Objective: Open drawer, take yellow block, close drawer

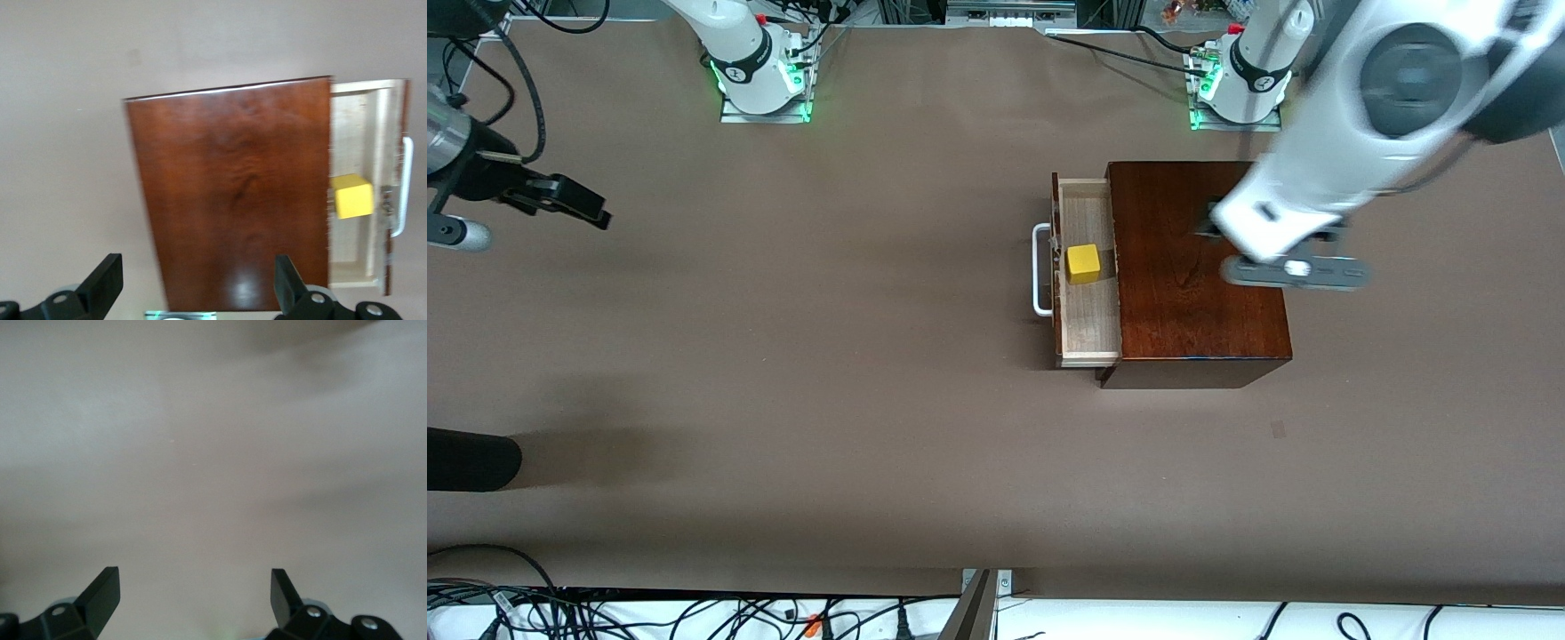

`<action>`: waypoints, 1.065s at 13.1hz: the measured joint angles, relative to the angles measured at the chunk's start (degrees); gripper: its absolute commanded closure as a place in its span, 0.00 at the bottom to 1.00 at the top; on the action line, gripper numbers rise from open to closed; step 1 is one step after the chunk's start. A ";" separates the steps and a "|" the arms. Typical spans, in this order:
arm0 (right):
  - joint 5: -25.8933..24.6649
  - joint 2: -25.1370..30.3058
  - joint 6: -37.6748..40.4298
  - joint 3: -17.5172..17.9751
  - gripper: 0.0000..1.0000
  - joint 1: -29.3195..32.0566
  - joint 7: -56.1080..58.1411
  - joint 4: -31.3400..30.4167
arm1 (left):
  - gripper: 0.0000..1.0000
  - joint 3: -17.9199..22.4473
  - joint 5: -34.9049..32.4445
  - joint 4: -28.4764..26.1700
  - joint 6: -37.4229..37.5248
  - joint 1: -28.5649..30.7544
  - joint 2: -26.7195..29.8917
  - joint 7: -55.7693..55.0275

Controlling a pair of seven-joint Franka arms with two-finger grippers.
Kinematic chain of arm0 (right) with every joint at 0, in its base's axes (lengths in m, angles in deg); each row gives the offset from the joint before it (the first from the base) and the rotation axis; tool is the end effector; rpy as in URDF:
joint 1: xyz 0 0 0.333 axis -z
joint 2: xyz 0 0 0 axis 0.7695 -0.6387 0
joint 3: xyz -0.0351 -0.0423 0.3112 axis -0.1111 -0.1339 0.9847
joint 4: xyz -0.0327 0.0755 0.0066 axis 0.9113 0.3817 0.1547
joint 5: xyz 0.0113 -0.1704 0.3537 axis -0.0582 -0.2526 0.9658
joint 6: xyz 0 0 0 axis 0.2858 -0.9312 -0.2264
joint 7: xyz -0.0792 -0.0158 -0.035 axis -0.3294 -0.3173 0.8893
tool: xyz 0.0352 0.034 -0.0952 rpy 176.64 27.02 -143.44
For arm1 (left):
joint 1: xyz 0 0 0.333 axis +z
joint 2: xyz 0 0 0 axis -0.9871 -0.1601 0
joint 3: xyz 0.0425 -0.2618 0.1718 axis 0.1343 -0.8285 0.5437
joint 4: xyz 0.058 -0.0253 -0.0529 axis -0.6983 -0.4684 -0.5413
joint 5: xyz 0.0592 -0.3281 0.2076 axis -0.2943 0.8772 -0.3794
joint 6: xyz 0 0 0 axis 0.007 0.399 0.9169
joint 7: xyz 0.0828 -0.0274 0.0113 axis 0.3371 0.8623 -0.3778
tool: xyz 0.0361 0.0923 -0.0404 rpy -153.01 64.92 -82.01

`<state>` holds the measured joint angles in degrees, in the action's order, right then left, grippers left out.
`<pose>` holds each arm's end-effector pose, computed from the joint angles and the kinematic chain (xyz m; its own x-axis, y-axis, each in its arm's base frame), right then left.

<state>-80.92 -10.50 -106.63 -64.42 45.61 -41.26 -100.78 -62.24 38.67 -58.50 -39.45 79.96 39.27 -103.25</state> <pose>0.5537 0.0326 0.5932 0.9630 -0.2603 -0.0703 -0.2614 -0.9652 -0.0063 0.5866 -0.1871 0.5790 0.9783 -0.0660 -0.1965 -0.0839 -0.9929 -0.0841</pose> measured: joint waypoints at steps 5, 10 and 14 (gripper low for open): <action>1.15 0.00 0.04 5.78 0.00 -7.14 -29.73 0.49 | 0.00 3.57 7.11 -0.52 2.76 10.21 4.16 12.29; 3.20 -2.98 -2.46 11.57 0.00 -17.26 -69.52 2.42 | 0.00 17.55 8.56 -8.76 -4.27 1.94 12.57 14.06; 3.16 -12.40 -9.04 11.84 0.00 -27.58 -98.28 8.86 | 0.00 19.01 8.55 -14.64 -9.31 1.33 15.97 14.07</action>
<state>-77.75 -22.90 -115.68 -52.57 18.03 -139.54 -91.91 -43.22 47.22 -73.14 -48.75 81.29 55.24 -89.18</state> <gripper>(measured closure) 0.000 0.000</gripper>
